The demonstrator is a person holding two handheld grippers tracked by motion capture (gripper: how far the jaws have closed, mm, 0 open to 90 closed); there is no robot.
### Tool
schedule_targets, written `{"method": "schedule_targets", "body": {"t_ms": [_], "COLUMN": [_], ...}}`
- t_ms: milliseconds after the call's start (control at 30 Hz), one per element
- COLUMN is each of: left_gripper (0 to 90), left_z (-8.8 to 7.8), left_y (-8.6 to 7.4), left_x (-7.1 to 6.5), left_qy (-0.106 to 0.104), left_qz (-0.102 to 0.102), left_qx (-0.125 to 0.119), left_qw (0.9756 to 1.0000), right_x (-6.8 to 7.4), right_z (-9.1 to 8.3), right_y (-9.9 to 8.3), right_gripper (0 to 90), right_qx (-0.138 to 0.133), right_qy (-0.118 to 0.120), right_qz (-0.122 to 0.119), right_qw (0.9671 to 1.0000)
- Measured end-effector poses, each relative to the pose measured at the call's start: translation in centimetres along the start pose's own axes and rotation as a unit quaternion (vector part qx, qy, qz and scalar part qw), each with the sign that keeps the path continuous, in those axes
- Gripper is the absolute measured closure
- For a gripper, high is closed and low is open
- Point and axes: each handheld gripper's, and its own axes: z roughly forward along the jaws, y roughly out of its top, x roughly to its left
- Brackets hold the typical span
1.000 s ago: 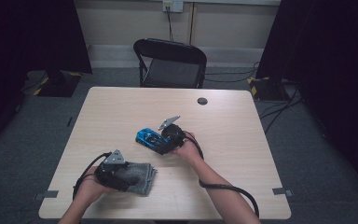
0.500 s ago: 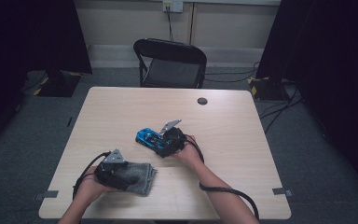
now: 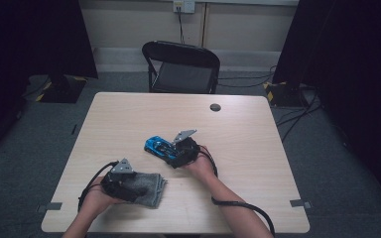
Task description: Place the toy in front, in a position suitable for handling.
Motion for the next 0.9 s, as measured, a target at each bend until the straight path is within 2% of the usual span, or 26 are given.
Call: {"method": "schedule_targets", "body": {"t_ms": [100,300,400,533,900], "left_gripper": [20.3,20.6,20.6,20.6,20.6], "left_z": [0.0,0.0,-0.1,-0.2,-0.1], "left_y": [0.0,0.0,-0.1,-0.1,0.1], "left_x": [0.0,0.0,0.1,0.2,0.1], "left_qy": [0.001,0.001,0.003,0.004,0.003], "left_qz": [0.0,0.001,-0.003,-0.004,-0.004], "left_qx": [0.001,0.0,-0.003,-0.003,-0.005], "left_qw": [1.0,1.0,1.0,1.0,1.0], "right_x": [0.2,0.4,0.3,0.1,-1.0], "right_z": [0.0,0.0,-0.4,-1.4,-4.0], "right_y": [0.2,0.8,1.0,1.8,3.4], "right_gripper": [24.1,24.6,24.6,24.7,24.8], "right_qx": [0.004,0.031,0.033,0.019,0.003], "right_qy": [-0.002,-0.007,-0.006,-0.005,-0.012], "right_qz": [0.002,0.009,0.009,0.015,0.028], "right_qw": [1.0,0.9995,0.9994,0.9997,0.9995]}}
